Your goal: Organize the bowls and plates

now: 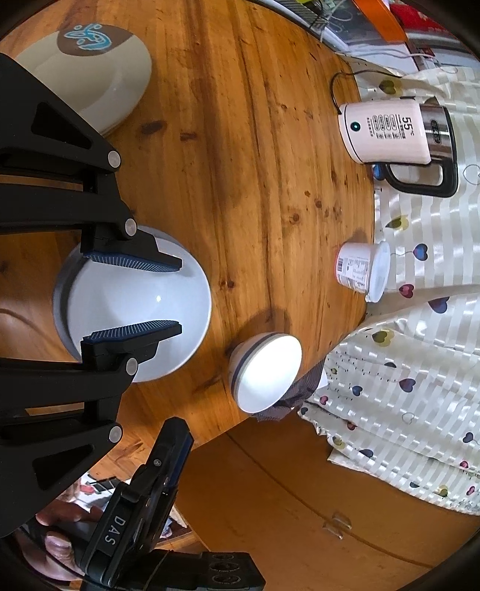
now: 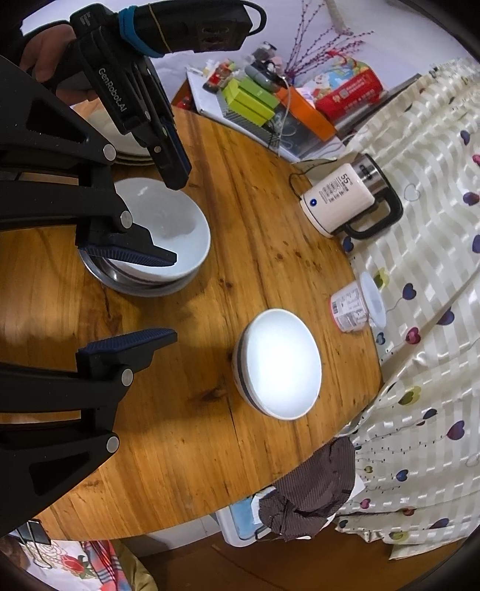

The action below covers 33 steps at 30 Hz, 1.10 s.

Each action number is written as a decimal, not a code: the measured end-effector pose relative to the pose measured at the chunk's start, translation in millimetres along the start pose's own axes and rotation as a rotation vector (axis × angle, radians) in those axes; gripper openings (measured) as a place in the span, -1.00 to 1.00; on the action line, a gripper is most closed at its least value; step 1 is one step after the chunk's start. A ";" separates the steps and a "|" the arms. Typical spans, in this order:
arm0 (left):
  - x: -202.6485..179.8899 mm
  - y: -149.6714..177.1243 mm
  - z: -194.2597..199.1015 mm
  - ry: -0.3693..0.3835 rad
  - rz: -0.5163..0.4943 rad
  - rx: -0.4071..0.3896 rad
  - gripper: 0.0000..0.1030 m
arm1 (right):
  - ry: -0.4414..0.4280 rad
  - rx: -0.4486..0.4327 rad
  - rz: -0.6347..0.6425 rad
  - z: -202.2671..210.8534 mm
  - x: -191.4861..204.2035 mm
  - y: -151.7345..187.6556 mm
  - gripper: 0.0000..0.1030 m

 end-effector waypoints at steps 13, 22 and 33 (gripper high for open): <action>-20.5 -18.0 -19.3 0.025 -0.023 0.023 -0.45 | 0.028 -0.012 -0.036 -3.2 -27.6 -10.5 -0.33; -24.0 -35.1 -29.2 0.027 -0.020 0.028 -0.45 | 0.041 -0.020 -0.052 -7.0 -43.6 -20.5 -0.33; -41.4 -52.9 -52.8 0.046 -0.038 0.057 -0.45 | 0.081 -0.022 -0.079 -17.0 -68.6 -33.9 -0.33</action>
Point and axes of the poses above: each gripper's, at about its wrist camera, not at the fingertips, and z roughly against the way its jaws point, x to its left, y to its underside, the point moved 2 cm from there along -z, roughly the way its jaws point, and after that the axes turned 13 degrees about z, right-handed, at the moved point
